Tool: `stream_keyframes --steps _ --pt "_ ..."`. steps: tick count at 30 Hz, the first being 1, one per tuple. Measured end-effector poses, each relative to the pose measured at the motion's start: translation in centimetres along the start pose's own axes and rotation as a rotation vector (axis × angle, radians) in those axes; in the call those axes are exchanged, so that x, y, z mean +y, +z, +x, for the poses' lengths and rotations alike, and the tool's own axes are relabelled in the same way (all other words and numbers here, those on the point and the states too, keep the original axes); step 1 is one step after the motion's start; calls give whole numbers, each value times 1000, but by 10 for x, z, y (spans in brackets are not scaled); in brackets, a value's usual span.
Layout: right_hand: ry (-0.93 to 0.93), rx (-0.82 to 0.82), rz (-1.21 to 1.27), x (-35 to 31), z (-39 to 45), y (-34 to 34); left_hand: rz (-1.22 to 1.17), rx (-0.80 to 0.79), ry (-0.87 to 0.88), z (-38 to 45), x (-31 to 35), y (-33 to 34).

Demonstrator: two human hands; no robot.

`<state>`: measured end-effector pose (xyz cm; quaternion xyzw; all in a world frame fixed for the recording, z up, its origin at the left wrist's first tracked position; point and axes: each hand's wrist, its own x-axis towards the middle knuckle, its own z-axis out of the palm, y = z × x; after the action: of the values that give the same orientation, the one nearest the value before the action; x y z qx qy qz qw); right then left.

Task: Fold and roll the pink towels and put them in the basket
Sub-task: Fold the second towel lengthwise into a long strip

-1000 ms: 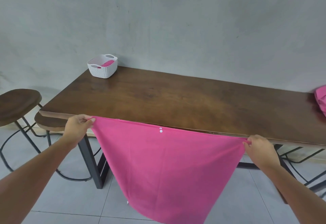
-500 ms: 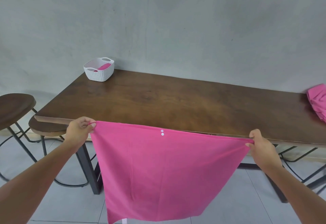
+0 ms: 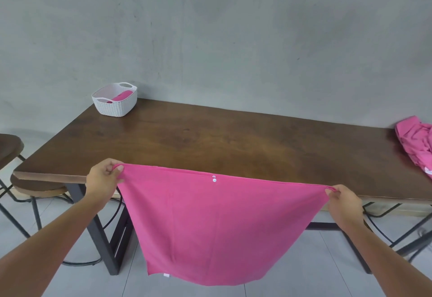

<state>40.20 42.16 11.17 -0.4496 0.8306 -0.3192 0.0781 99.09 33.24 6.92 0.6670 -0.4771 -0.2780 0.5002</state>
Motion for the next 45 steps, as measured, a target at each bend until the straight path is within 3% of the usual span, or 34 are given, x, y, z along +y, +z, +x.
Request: stream_keyframes --steps 9,15,18,22,31,45 --pt "140 172 299 -12 90 31 -108 105 -121 52 29 68" --pt "304 209 597 -13 141 70 -224 281 -285 69 37 135" --pt "361 233 673 -8 161 95 -167 367 -331 75 35 164" --pt "374 230 663 6 186 129 22 444 -294 78 34 189" --pt "302 178 621 21 242 163 244 420 -194 97 17 233" --pt "299 161 534 -29 357 222 229 419 -180 215 28 296"
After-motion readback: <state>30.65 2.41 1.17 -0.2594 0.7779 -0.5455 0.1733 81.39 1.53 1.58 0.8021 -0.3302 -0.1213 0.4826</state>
